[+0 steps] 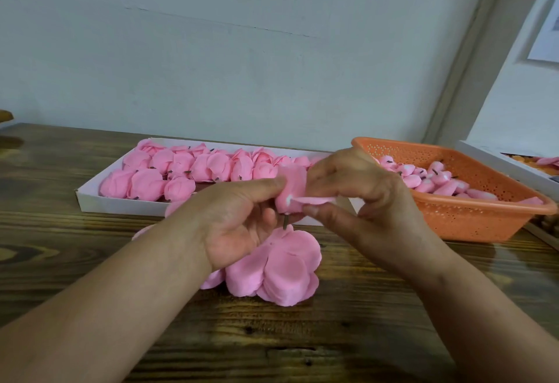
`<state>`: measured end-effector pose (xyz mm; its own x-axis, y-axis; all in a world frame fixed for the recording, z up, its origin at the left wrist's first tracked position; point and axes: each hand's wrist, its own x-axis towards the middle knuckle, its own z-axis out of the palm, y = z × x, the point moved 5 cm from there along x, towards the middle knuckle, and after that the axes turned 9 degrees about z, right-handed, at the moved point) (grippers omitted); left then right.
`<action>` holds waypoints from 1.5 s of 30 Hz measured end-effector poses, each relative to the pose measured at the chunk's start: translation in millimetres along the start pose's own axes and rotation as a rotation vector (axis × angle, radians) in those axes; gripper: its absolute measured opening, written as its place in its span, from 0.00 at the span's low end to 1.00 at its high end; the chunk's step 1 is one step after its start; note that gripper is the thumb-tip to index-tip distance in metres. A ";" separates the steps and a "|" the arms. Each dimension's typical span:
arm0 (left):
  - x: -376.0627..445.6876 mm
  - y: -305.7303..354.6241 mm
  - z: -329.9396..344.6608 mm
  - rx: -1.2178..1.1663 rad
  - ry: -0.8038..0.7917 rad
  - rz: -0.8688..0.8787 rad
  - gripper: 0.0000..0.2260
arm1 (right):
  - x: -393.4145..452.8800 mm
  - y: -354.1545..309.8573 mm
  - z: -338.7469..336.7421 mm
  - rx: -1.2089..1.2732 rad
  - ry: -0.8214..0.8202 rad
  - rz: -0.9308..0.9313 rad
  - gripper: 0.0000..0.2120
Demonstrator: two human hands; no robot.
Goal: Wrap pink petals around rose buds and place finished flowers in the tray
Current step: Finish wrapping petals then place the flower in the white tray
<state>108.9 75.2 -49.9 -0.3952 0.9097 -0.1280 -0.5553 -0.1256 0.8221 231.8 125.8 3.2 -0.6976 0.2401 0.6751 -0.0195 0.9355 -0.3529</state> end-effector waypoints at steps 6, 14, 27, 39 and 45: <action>-2.0 -4.6 4.1 0.079 -0.063 0.028 0.06 | 1.0 5.1 -2.8 0.113 -0.069 0.036 0.06; -2.3 -11.7 10.3 0.064 -0.200 0.016 0.11 | 0.5 17.8 -0.8 -0.005 0.138 0.191 0.05; -6.6 -10.0 11.0 0.165 -0.235 0.120 0.14 | 2.0 17.0 -1.3 -0.049 0.170 0.208 0.05; -5.0 -4.4 10.0 0.127 -0.250 0.197 0.09 | 0.2 26.5 -6.2 0.373 0.095 0.305 0.11; -6.6 -0.5 12.4 0.067 -0.295 0.191 0.09 | -0.7 24.0 -1.9 0.303 0.055 0.313 0.09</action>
<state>120.8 74.2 -42.5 -0.2535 0.9486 0.1896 -0.4386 -0.2874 0.8515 233.2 148.5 -4.5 -0.6641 0.5212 0.5360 -0.0282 0.6990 -0.7146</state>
